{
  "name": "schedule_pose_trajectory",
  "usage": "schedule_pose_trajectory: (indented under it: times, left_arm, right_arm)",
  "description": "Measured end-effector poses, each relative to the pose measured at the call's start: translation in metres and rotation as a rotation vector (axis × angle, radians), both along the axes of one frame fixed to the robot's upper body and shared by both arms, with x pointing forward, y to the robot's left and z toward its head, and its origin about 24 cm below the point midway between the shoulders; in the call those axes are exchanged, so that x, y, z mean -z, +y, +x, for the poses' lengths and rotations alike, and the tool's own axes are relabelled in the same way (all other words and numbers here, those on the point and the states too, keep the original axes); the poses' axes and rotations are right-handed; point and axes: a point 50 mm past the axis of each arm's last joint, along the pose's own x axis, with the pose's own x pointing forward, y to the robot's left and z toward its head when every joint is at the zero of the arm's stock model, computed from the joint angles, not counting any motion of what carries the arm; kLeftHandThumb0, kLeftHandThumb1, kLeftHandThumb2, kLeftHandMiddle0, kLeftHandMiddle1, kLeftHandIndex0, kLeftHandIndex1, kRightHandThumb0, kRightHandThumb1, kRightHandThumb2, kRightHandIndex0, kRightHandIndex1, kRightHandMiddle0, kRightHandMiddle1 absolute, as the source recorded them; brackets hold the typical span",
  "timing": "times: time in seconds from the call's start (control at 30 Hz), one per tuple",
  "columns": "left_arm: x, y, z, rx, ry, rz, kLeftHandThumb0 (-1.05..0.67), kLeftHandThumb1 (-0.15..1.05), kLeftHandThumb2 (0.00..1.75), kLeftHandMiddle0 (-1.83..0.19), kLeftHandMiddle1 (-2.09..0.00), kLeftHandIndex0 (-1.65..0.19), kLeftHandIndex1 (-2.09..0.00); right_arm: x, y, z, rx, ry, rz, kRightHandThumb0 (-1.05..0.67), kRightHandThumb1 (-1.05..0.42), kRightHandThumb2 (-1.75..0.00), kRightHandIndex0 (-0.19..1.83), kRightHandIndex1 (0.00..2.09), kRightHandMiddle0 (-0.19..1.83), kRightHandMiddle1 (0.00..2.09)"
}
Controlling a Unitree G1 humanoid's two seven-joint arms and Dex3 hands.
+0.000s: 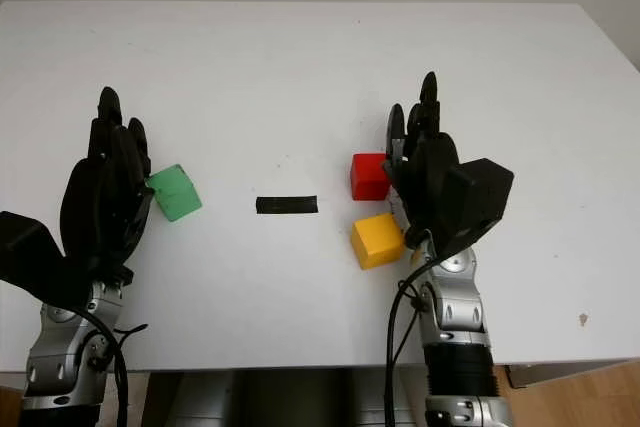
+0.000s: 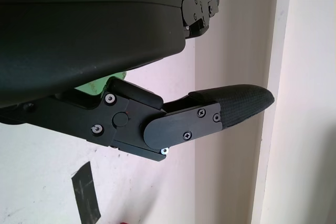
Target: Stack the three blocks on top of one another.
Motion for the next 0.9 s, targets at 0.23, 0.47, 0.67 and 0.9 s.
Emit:
schedule_pose_trajectory:
  times: [0.23,0.47,0.67,0.9]
  left_arm:
    - [0.000,0.000,0.000,-0.002,0.005,-0.001,-0.78,1.05,0.66,0.19,0.00,0.19,0.00]
    - [0.000,0.000,0.000,-0.001,0.008,-0.003,-0.78,1.05,0.65,0.19,0.00,0.19,0.00]
    - [-0.002,-0.002,-0.001,-0.005,-0.004,-0.011,-0.77,1.05,0.66,0.19,0.00,0.19,0.00]
    - [0.000,-0.003,-0.002,-0.002,0.001,-0.011,-0.77,1.05,0.67,0.19,0.00,0.19,0.00]
  right_arm:
    - [0.000,0.000,0.000,-0.002,0.000,-0.001,-0.76,-1.05,-0.64,-0.19,0.00,-0.19,0.00]
    - [-0.015,-0.014,0.004,-0.034,-0.016,-0.100,-0.64,-1.05,-0.29,-0.04,0.08,-0.03,0.09]
    - [-0.070,-0.044,0.011,-0.015,-0.147,-0.399,-0.57,-0.89,-0.04,0.27,0.21,0.31,0.25]
    - [-0.121,-0.060,0.015,-0.023,-0.229,-0.782,-0.58,-0.74,-0.04,0.56,0.26,0.54,0.31]
